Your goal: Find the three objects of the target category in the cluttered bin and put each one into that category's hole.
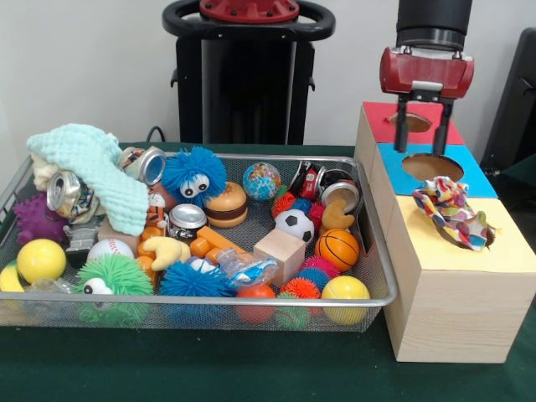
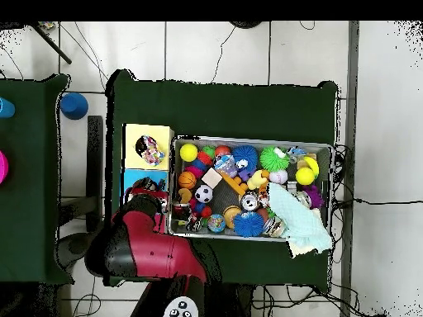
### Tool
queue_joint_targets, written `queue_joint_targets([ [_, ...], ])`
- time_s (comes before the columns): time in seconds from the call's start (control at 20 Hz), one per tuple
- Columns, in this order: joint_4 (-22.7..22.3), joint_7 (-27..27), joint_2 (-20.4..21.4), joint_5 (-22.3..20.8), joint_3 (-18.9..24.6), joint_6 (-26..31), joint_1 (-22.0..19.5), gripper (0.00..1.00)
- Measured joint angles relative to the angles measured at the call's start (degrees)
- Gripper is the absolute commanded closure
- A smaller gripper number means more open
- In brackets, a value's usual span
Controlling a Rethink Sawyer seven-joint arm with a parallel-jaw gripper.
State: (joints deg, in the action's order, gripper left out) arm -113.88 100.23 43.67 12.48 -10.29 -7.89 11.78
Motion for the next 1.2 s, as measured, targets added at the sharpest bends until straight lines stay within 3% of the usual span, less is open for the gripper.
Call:
queue_joint_targets([
  [0.35, 0.0, 0.0, 0.0, 0.0, -1.0, 0.1, 1.4, 1.0],
  [1.2, 0.0, 0.0, 0.3, 0.0, -1.5, 0.1, 0.4, 1.0],
])
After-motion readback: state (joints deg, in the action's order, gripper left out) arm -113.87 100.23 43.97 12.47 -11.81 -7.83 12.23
